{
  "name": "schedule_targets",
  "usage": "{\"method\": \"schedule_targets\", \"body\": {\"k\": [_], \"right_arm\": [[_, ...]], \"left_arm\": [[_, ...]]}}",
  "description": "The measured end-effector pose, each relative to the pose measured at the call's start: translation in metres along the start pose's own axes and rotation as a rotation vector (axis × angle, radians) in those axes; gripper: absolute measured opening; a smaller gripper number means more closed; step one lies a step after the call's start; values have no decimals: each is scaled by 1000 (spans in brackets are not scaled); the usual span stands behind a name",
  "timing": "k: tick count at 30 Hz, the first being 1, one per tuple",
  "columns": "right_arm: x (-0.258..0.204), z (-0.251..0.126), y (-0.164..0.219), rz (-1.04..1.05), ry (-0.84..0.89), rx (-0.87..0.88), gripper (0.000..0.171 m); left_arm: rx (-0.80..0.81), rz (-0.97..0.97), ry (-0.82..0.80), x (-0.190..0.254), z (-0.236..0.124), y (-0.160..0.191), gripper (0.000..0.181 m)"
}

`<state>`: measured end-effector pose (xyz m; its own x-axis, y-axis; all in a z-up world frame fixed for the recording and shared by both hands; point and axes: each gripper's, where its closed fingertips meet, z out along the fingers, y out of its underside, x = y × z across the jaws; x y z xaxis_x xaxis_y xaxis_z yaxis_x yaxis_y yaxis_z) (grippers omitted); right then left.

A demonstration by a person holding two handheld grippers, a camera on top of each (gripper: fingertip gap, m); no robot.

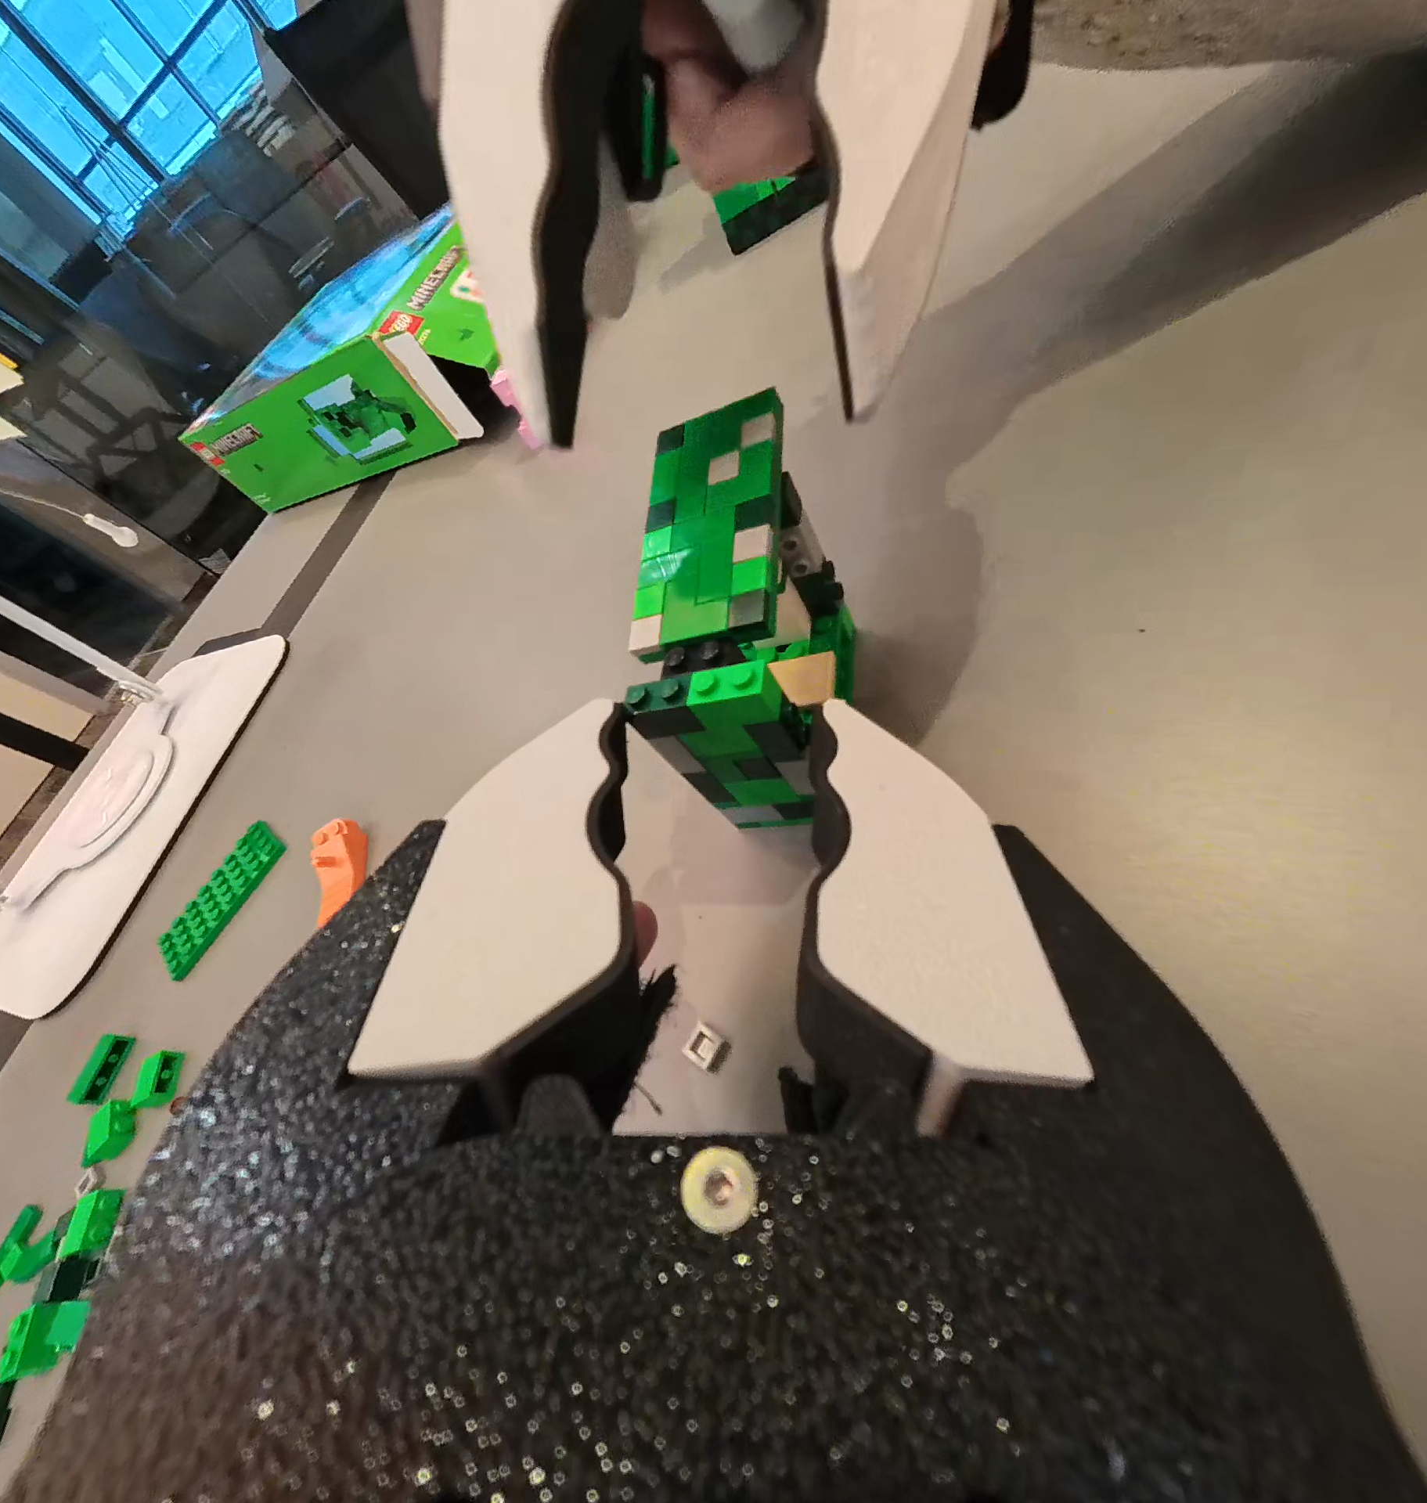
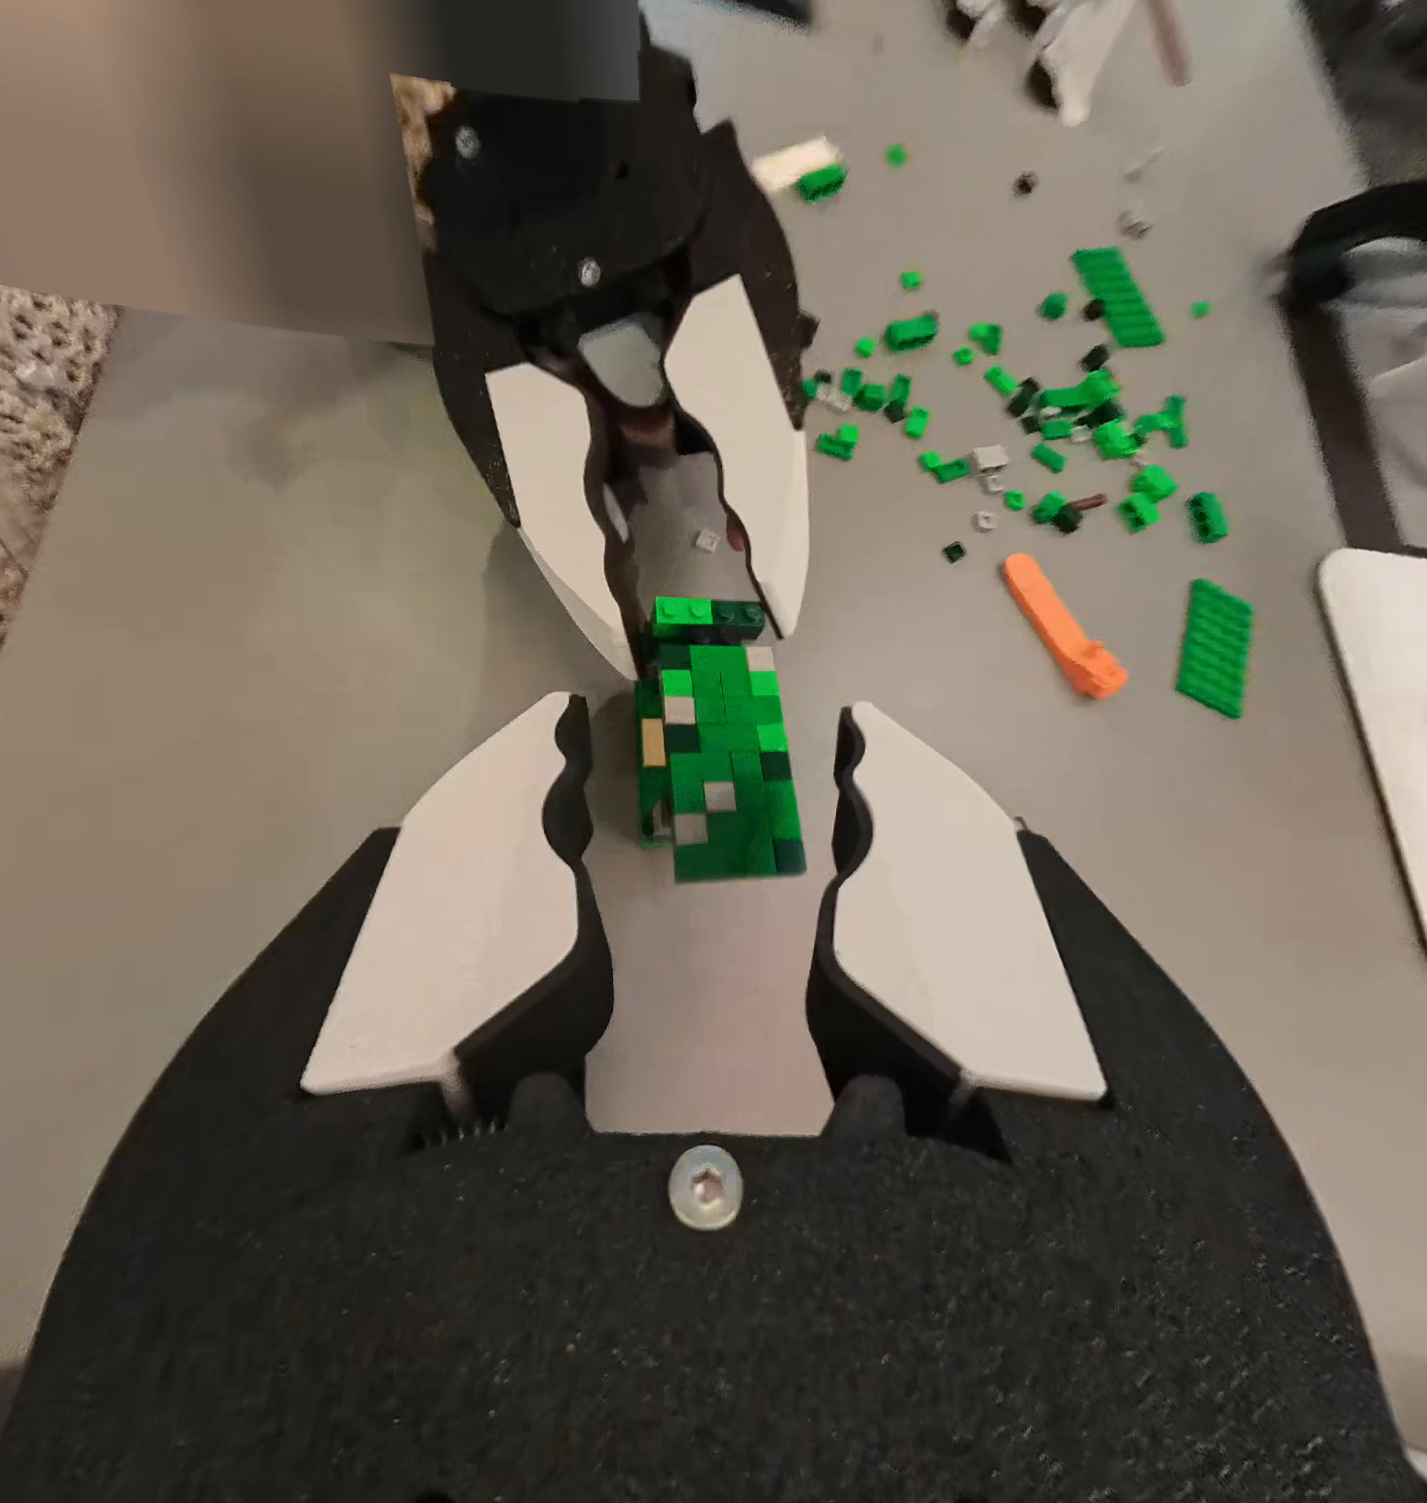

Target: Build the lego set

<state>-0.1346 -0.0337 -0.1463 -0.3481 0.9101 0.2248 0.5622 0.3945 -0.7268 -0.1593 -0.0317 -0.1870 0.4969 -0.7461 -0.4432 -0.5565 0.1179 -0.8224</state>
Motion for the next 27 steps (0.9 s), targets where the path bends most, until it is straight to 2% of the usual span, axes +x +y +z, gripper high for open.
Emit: {"method": "schedule_targets", "body": {"k": [7, 11, 13, 15, 19, 22, 27], "right_arm": [[0, 27, 12, -81, -152, -318, 52], [-3, 33, 16, -93, -196, -366, 35], [-3, 34, 16, -93, -198, -365, 34], [-2, 34, 15, -86, -192, -347, 35], [1, 27, 13, -77, -136, -264, 34], [5, 14, 10, -40, -62, -156, 34], [16, -16, 4, 54, 105, 129, 34]], "left_arm": [[3, 3, 8, 0, 0, 0, 43], [5, 5, 13, 1, -1, 0, 43], [6, 7, 13, 1, -1, 0, 43], [1, 4, 5, 0, -1, 1, 43], [-64, -35, 44, 3, 1, 9, 58], [-74, -44, 50, 2, 6, 9, 52], [-106, -22, 67, 0, 9, 9, 44]]}}
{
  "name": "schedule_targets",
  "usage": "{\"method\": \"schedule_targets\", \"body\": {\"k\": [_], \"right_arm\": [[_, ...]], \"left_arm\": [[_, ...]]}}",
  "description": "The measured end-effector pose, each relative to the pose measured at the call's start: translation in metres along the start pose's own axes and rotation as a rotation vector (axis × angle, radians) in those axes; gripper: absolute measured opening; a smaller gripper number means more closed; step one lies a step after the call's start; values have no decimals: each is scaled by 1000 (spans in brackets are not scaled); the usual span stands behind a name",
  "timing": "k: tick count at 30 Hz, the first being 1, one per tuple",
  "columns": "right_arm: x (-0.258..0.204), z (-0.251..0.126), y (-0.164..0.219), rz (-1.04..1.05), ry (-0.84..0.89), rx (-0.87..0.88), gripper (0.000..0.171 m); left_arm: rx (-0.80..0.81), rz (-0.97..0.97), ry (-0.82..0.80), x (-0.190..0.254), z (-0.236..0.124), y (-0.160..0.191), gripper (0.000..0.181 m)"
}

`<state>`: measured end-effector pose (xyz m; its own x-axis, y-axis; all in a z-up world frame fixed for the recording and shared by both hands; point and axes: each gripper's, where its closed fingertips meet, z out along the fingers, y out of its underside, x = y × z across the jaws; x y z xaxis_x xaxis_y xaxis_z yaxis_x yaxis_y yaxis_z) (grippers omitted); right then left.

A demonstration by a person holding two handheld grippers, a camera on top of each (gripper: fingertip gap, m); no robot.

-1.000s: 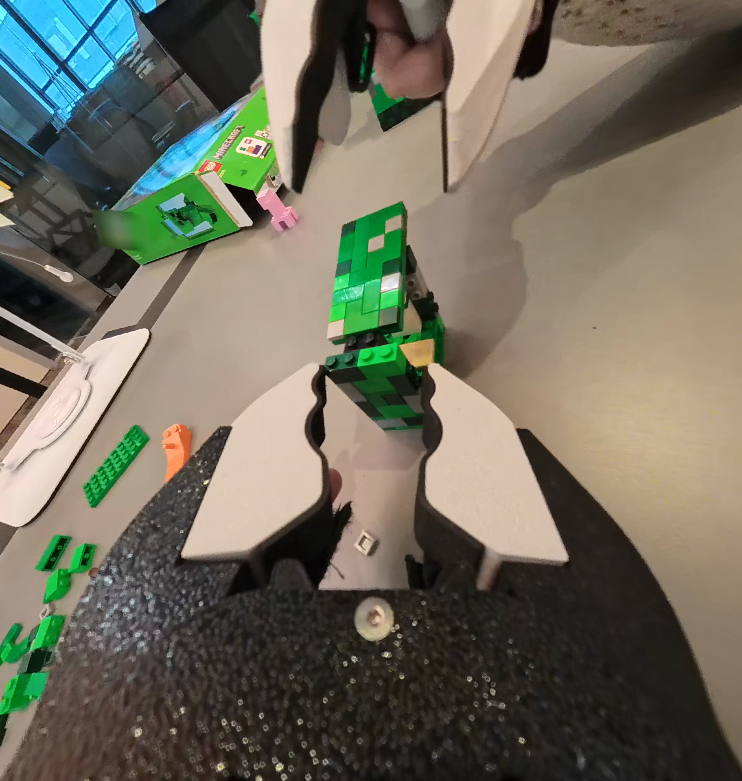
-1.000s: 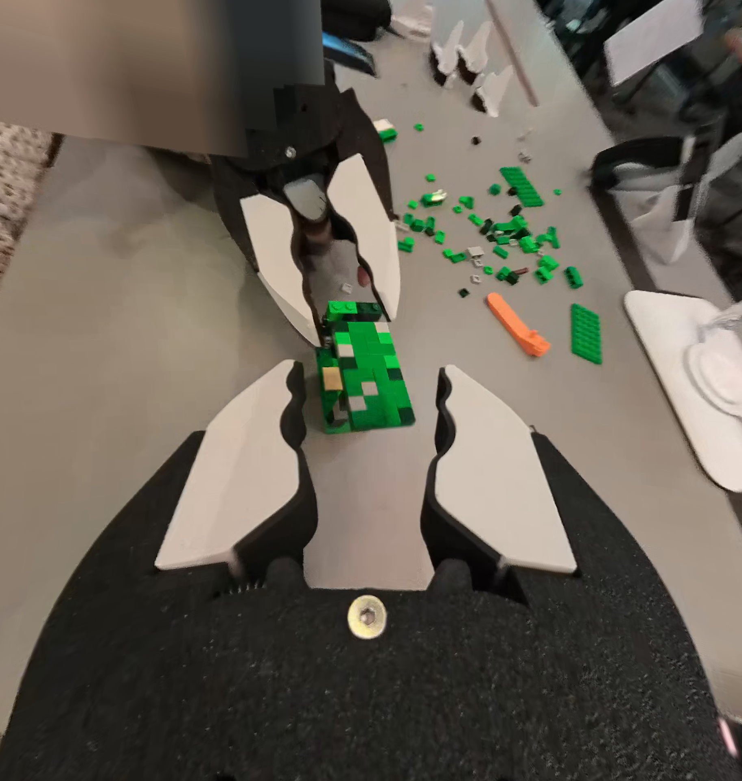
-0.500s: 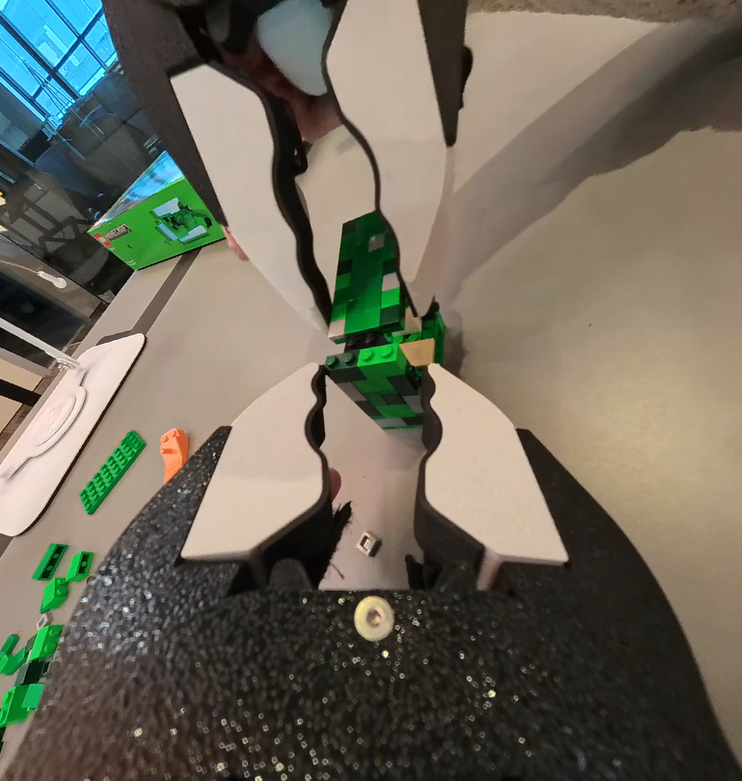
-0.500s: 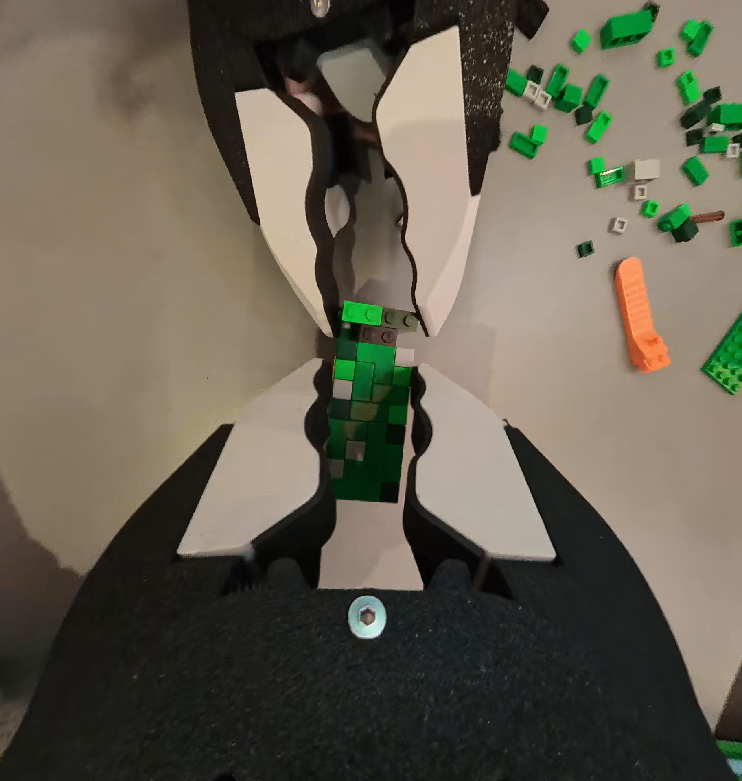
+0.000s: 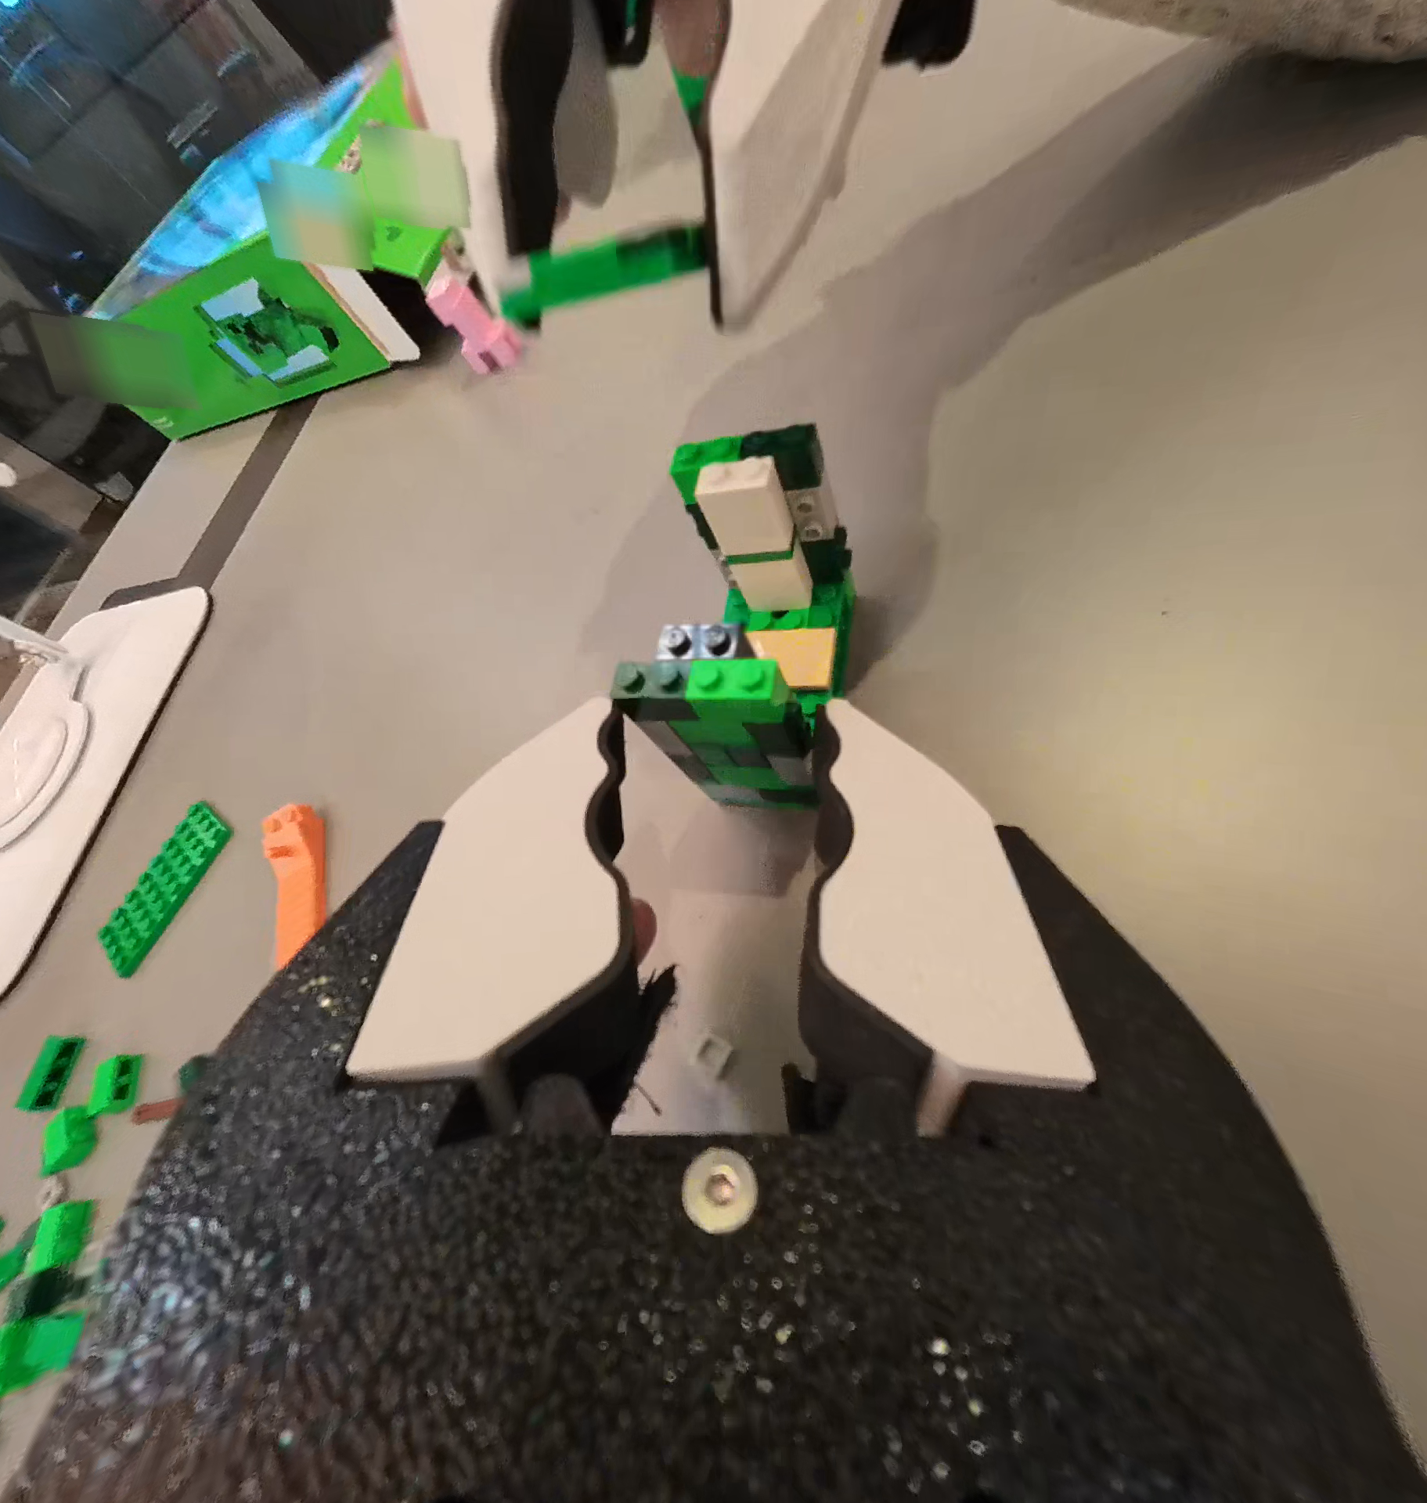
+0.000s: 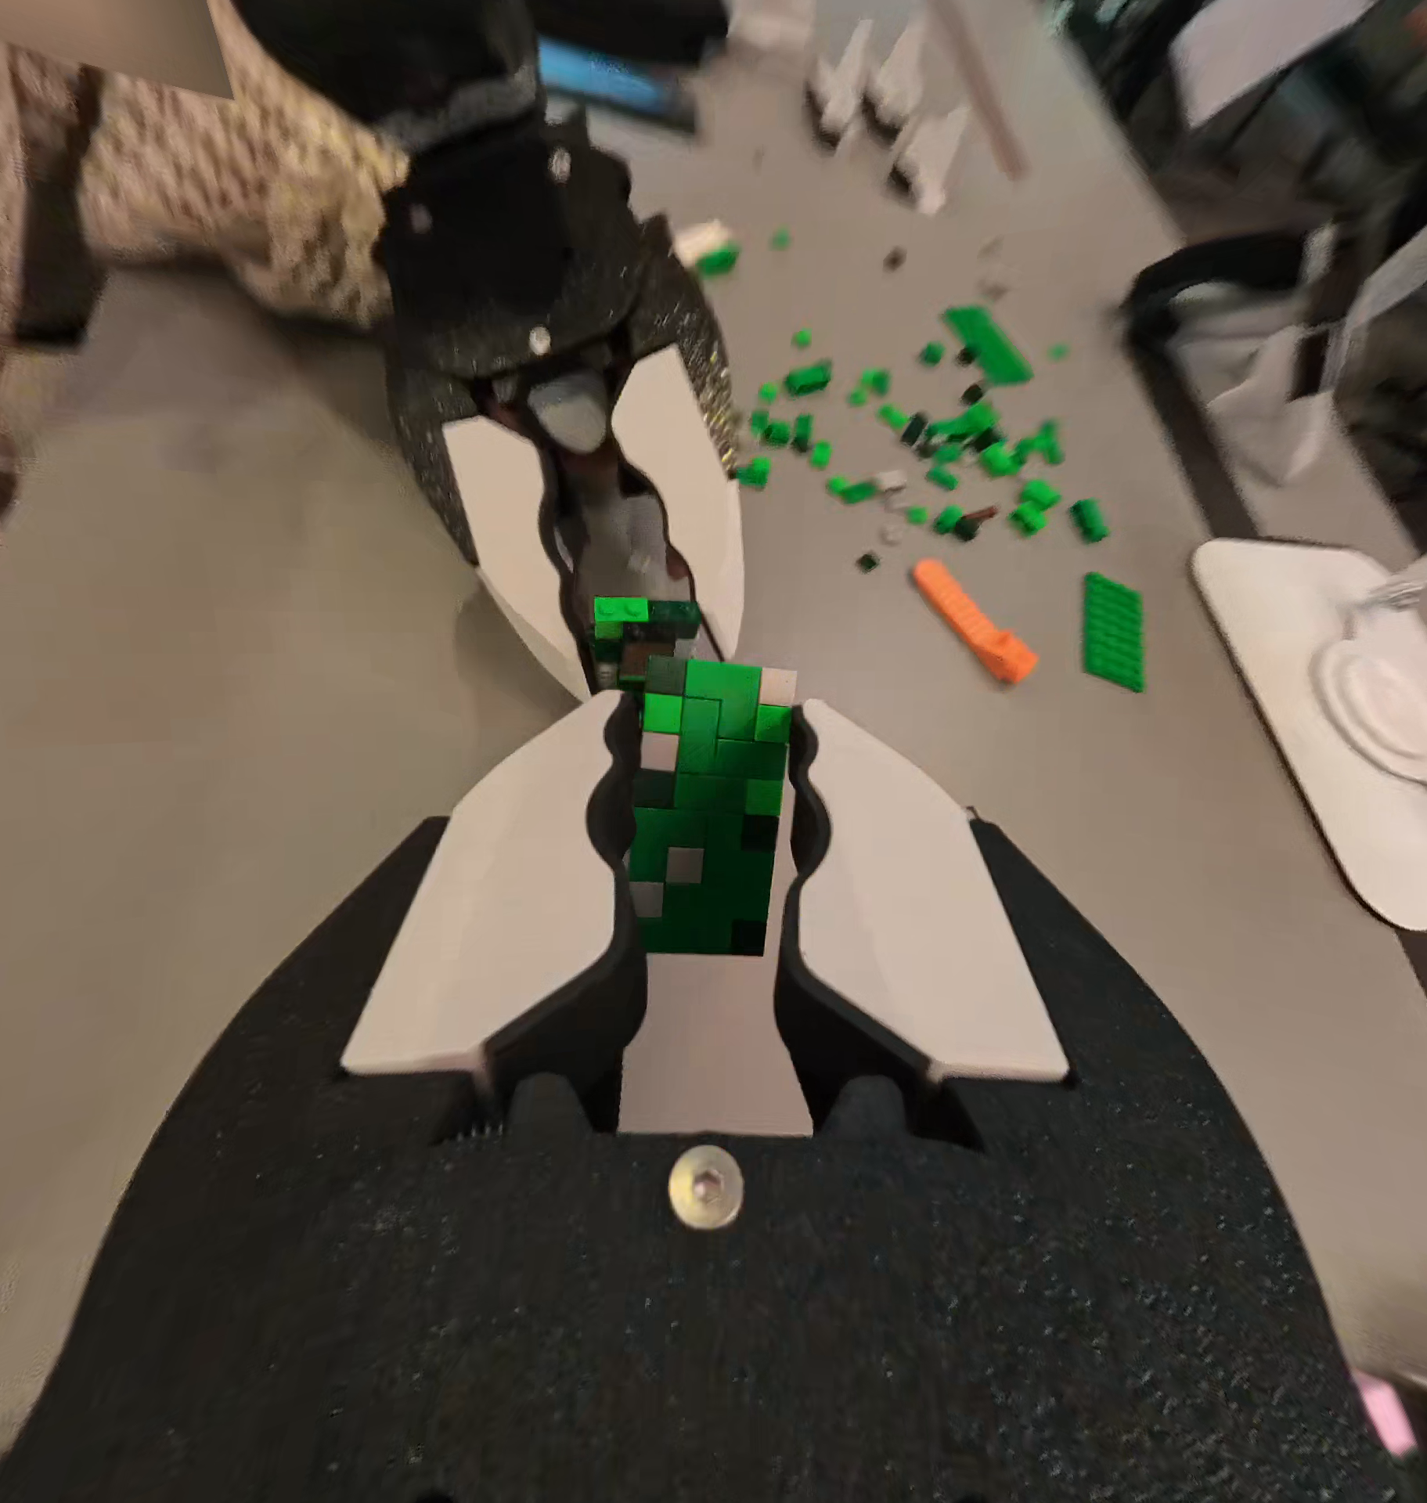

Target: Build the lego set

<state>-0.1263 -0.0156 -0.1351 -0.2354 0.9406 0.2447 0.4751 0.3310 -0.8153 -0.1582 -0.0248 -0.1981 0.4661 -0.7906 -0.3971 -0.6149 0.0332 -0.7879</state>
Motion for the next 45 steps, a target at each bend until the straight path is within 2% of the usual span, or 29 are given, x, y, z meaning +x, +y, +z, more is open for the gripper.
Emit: {"method": "schedule_targets", "body": {"k": [4, 7, 11, 15, 19, 24, 26, 29, 33, 36, 39, 45], "right_arm": [[9, -22, -2, 61, 80, 175, 34], [14, -32, -7, 117, 97, 306, 34], [15, -27, 2, 118, 107, 346, 34], [7, -18, 8, 149, 33, 393, 34], [7, -13, 11, 164, 13, 412, 34], [5, -13, 5, 160, 6, 474, 34], [4, -25, -12, 192, -16, 587, 34], [-3, -51, -43, 252, -109, 813, 34], [-13, -66, -61, 272, -182, 939, 34], [-19, -65, -62, 245, -191, 919, 34], [-8, -78, -60, 268, -160, 968, 34], [-17, -78, -62, 237, -201, 928, 34]], "left_arm": [[-158, 120, 0, -19, -14, -5, 41], [-450, 289, 82, -25, -29, -4, 41], [-770, 508, 177, -23, -35, -3, 41], [-902, 484, 227, -17, -26, -7, 42], [-863, 359, 274, -9, -19, -8, 51], [-753, 210, 168, -23, -26, -6, 66], [-571, 109, 46, -31, -27, -27, 66], [-209, -100, -98, -25, -26, -79, 69], [12, -182, -186, -4, -12, -112, 72], [88, -204, -208, 5, 4, -122, 71], [176, -288, -257, 0, 7, -126, 65], [196, -286, -217, 9, 18, -121, 70]]}}
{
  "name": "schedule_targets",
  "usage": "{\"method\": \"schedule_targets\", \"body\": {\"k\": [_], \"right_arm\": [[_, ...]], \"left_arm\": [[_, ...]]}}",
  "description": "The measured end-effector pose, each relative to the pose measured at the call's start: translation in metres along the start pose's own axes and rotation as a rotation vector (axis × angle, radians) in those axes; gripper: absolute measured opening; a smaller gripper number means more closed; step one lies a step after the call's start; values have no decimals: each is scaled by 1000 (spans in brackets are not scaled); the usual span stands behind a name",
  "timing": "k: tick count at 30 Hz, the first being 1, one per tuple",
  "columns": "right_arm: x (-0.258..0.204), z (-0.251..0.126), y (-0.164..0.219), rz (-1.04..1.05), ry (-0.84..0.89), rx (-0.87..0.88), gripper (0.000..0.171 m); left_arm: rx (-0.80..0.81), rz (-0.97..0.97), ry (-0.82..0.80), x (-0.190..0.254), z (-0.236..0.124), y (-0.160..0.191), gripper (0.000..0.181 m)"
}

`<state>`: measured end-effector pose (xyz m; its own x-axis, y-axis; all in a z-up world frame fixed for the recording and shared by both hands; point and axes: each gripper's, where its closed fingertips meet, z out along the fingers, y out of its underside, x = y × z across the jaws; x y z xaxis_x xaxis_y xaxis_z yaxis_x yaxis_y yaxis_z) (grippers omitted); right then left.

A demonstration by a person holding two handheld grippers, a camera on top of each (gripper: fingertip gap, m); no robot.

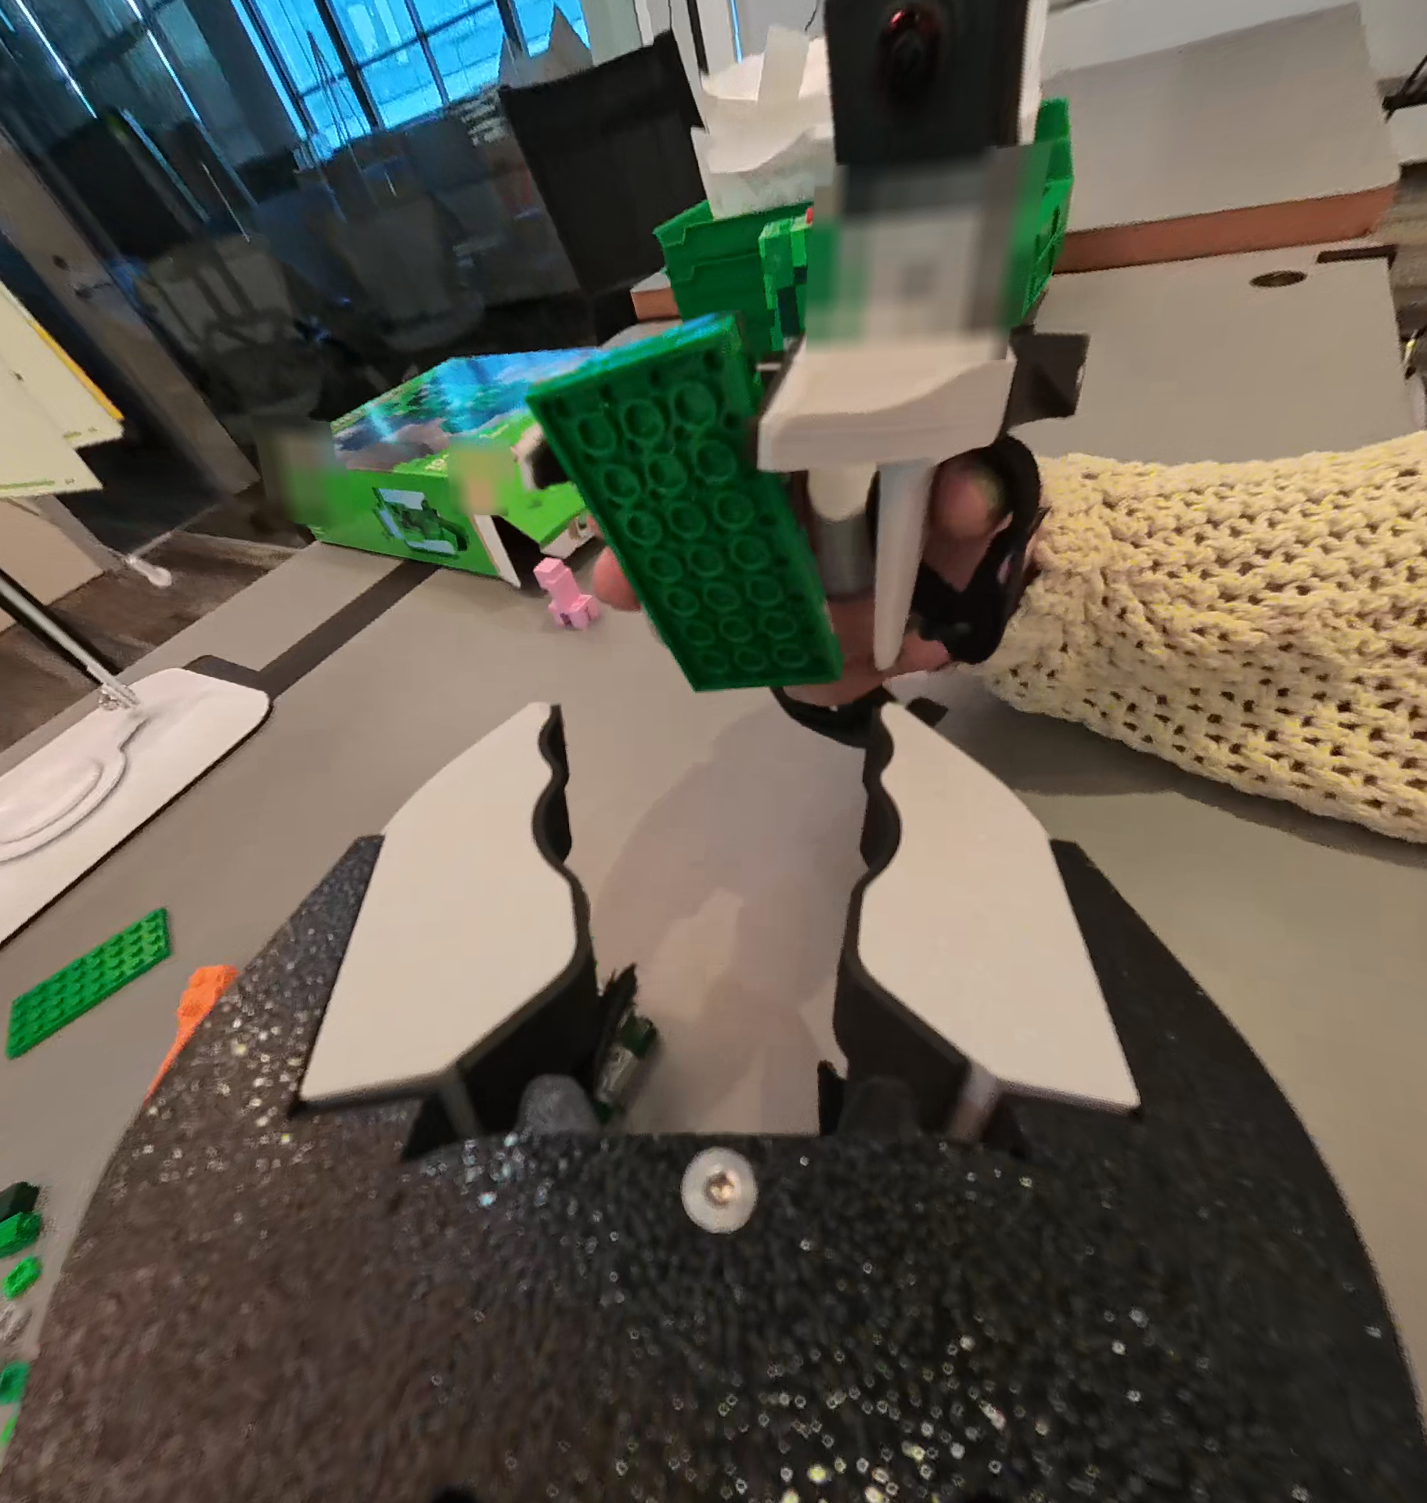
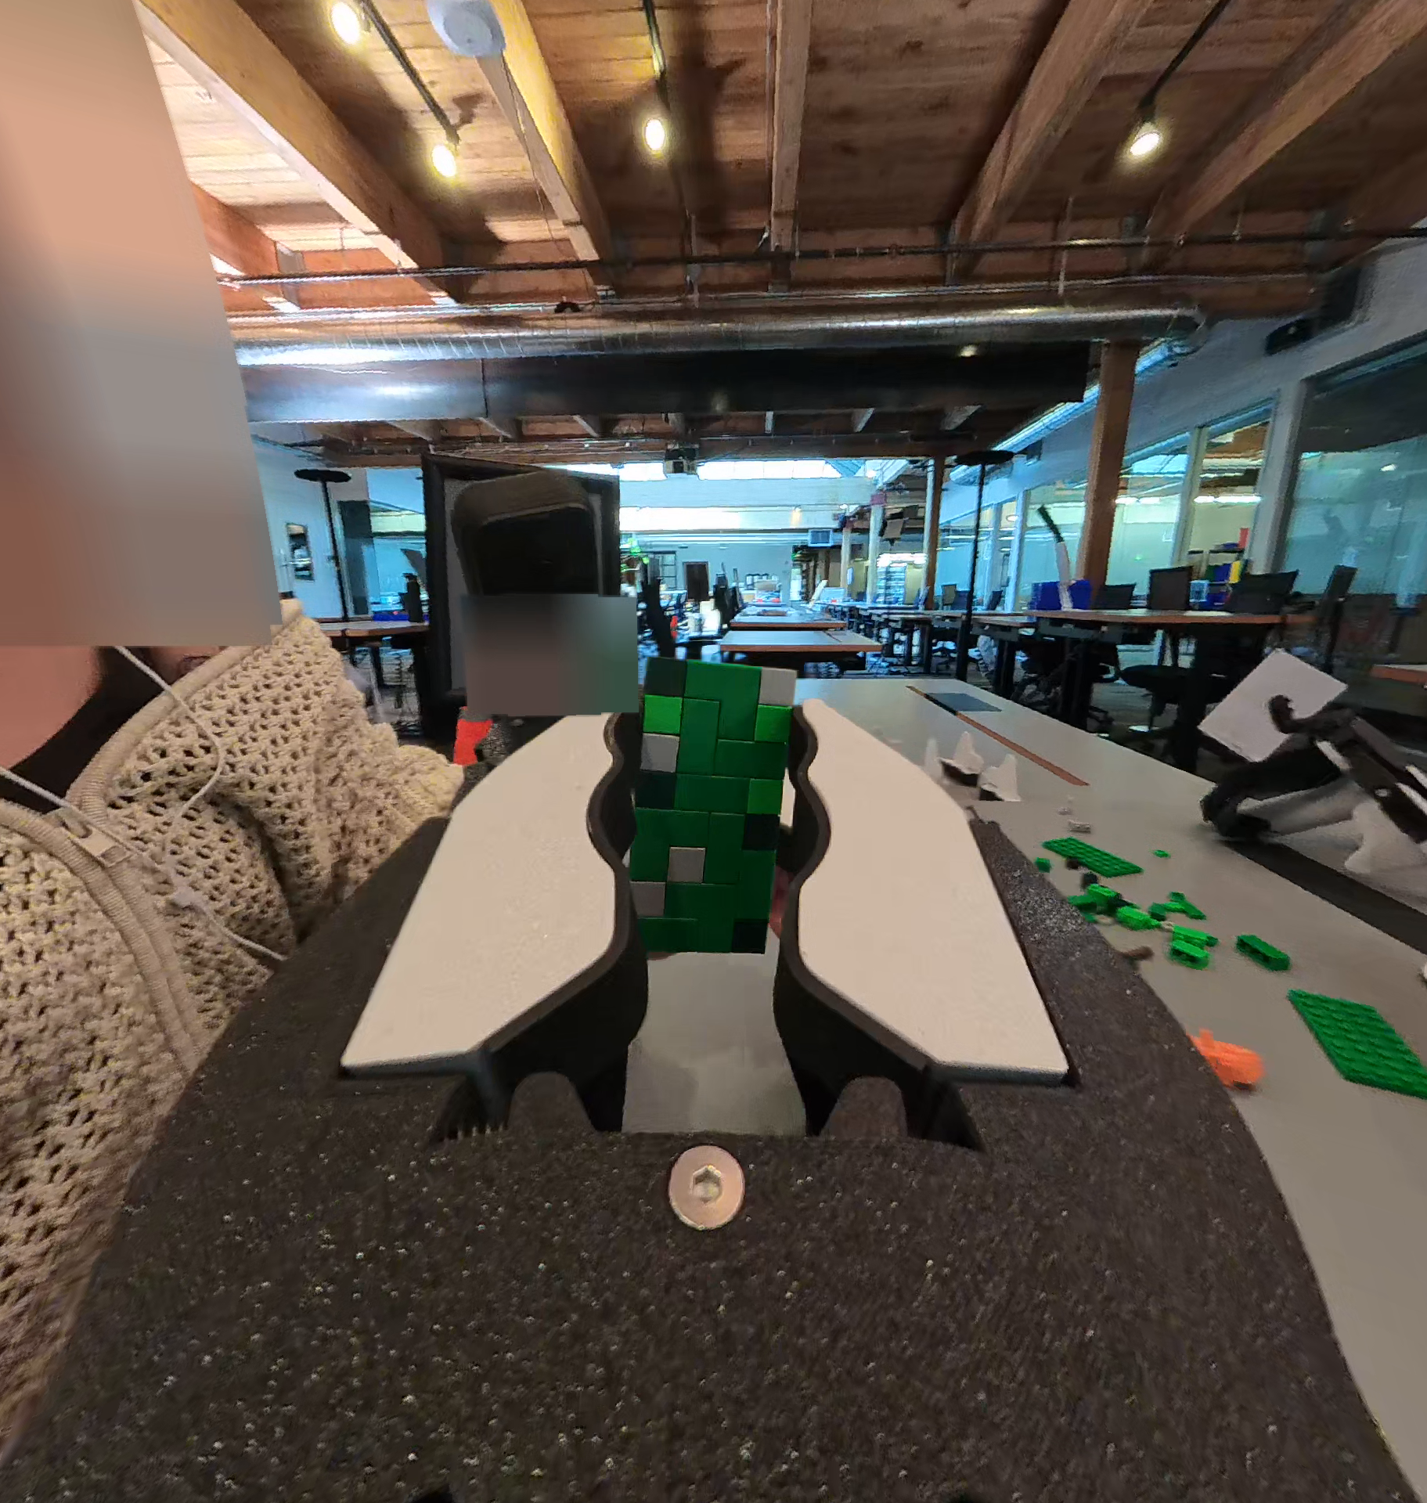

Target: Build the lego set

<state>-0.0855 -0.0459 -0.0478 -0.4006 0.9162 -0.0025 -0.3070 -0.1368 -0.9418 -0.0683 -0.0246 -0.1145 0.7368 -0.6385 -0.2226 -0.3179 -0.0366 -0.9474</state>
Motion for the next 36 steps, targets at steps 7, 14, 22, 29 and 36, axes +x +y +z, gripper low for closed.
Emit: {"method": "schedule_targets", "body": {"k": [7, 14, 22, 29, 36], "right_arm": [[-9, 4, 6, 4, -49, -47, 33], [-7, -8, 13, -43, -36, -188, 34], [14, -25, 47, -110, 65, -435, 33], [40, -32, 104, -86, 190, -696, 33], [46, -33, 131, -140, 182, -784, 34]], "left_arm": [[126, 114, -17, 11, 0, -7, 39], [78, 114, 55, 11, -4, 5, 36], [-70, 134, 56, -2, -17, 32, 48], [-82, 79, -11, -47, -44, 63, 83], [-183, 80, 141, -62, -27, 94, 88]]}}
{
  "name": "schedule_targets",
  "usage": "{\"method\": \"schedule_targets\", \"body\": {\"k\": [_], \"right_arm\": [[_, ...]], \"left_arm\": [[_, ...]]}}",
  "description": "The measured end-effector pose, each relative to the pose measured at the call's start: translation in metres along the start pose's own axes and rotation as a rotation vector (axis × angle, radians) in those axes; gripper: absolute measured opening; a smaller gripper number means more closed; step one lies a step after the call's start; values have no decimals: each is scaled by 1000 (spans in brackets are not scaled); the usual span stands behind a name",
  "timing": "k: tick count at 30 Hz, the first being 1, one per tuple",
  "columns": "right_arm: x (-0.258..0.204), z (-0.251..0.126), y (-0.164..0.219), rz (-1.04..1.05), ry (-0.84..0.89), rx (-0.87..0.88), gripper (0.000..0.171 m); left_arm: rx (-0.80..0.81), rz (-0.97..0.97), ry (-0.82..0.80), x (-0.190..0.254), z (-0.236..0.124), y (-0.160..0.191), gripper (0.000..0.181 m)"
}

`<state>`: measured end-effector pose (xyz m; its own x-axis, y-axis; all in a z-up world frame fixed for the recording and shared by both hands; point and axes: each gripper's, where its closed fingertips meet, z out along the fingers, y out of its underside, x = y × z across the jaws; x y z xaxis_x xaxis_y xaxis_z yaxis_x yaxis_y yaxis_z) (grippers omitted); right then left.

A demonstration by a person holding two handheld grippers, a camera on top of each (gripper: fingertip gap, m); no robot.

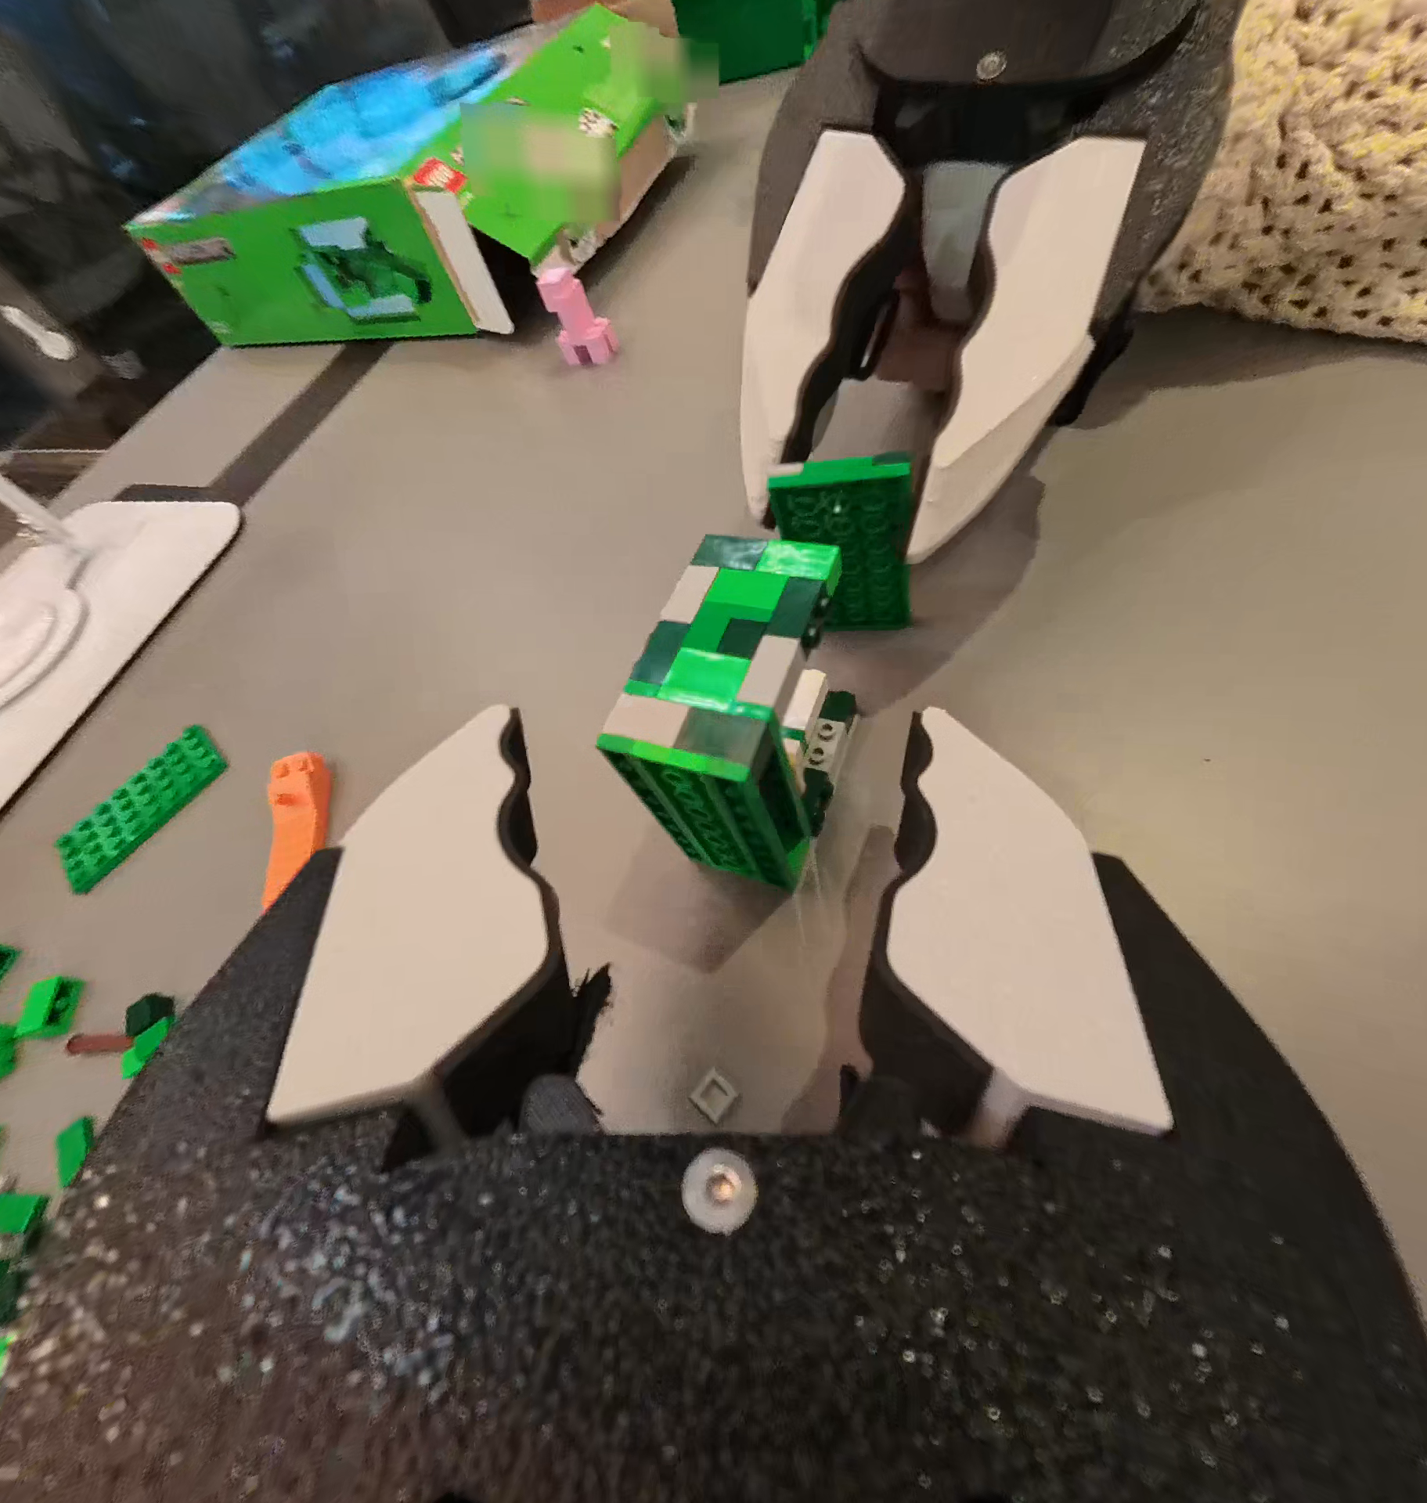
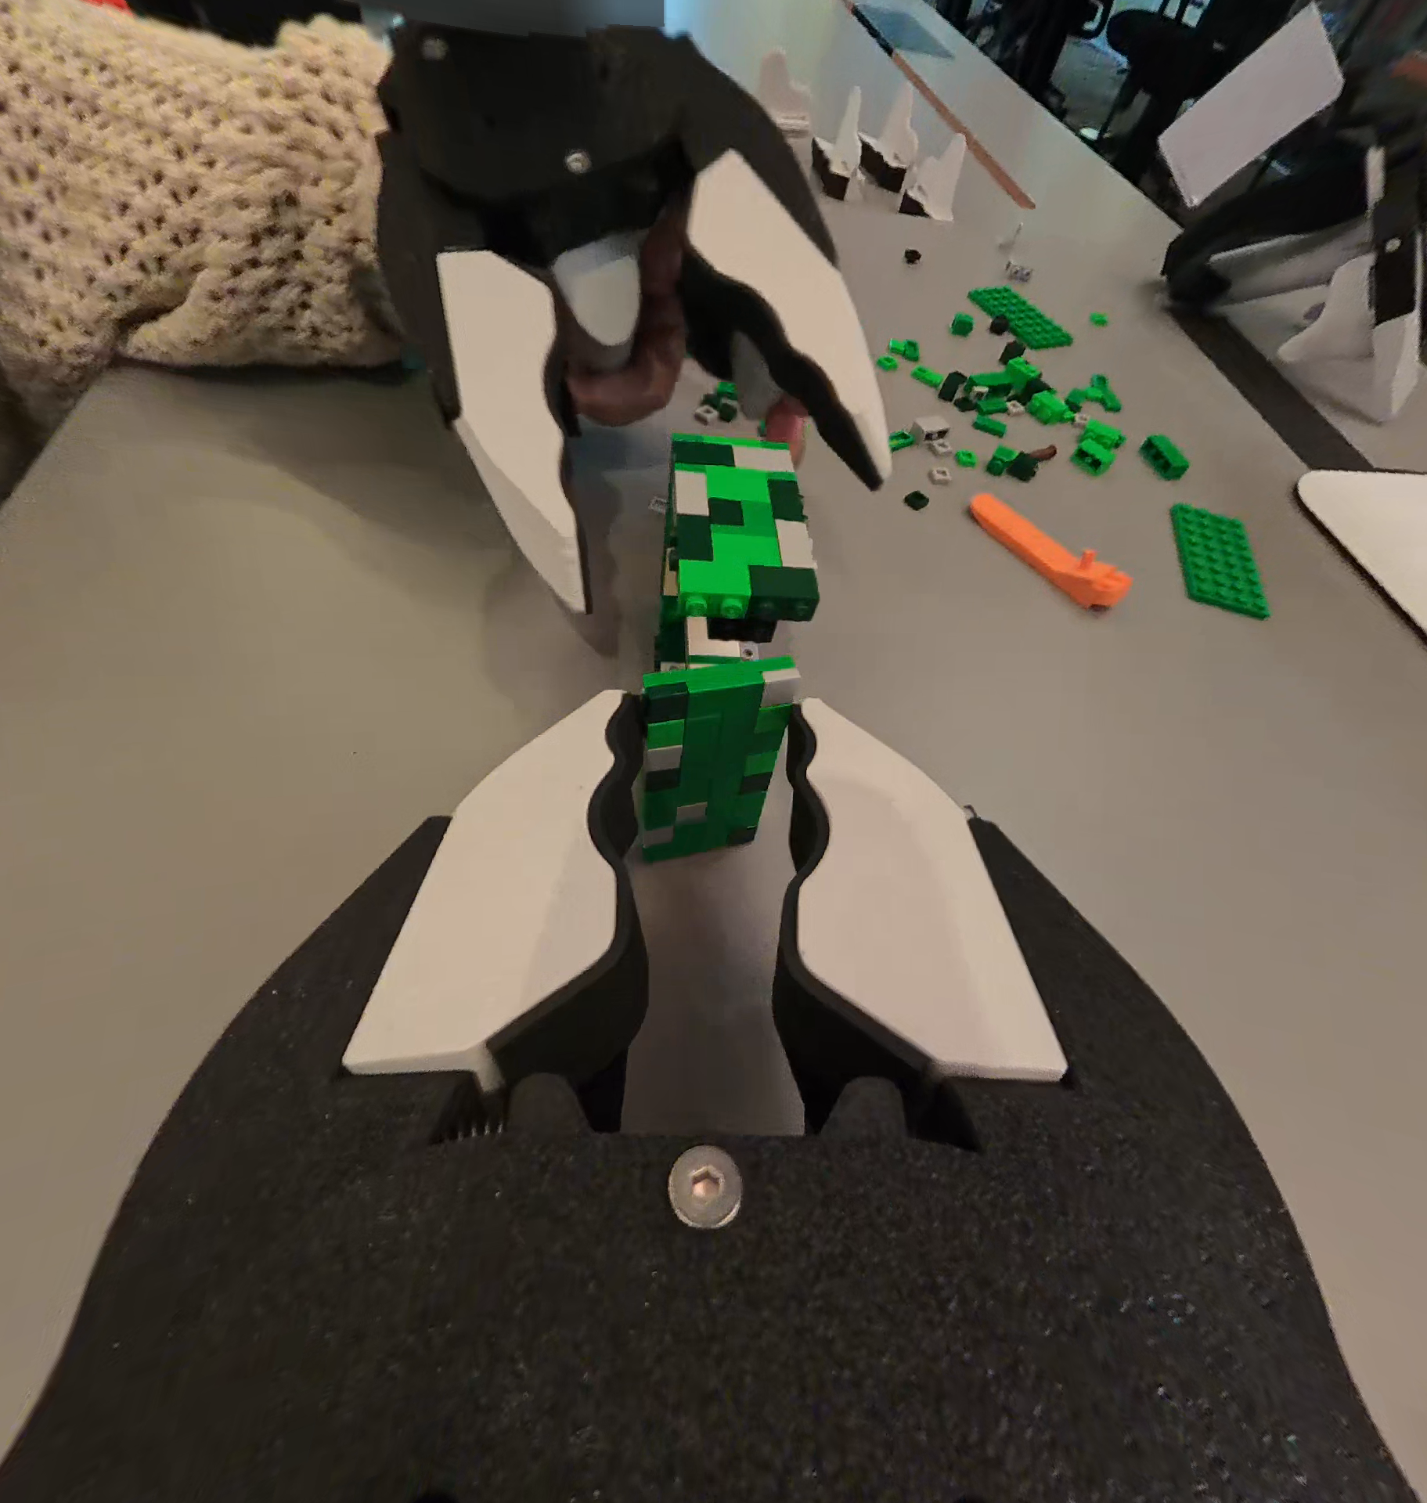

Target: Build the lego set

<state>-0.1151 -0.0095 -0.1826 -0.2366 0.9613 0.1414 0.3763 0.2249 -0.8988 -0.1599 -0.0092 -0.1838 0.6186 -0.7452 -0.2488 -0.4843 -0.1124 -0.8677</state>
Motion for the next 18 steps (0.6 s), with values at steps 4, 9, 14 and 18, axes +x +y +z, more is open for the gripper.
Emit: {"method": "schedule_targets", "body": {"k": [4, 9, 14, 18], "right_arm": [[-1, -3, 0, -38, -3, 12, 34], [-2, -5, 3, -54, -4, 3, 36], [-4, -5, 6, -49, -21, -17, 41], [-4, -7, 10, -34, -30, -36, 48]], "left_arm": [[3, -18, 106, 1, 11, 2, 91], [52, -40, 169, 2, 15, -4, 85], [-35, 12, 170, 10, 12, 10, 75], [-50, 36, 145, 13, 10, 13, 71]]}}
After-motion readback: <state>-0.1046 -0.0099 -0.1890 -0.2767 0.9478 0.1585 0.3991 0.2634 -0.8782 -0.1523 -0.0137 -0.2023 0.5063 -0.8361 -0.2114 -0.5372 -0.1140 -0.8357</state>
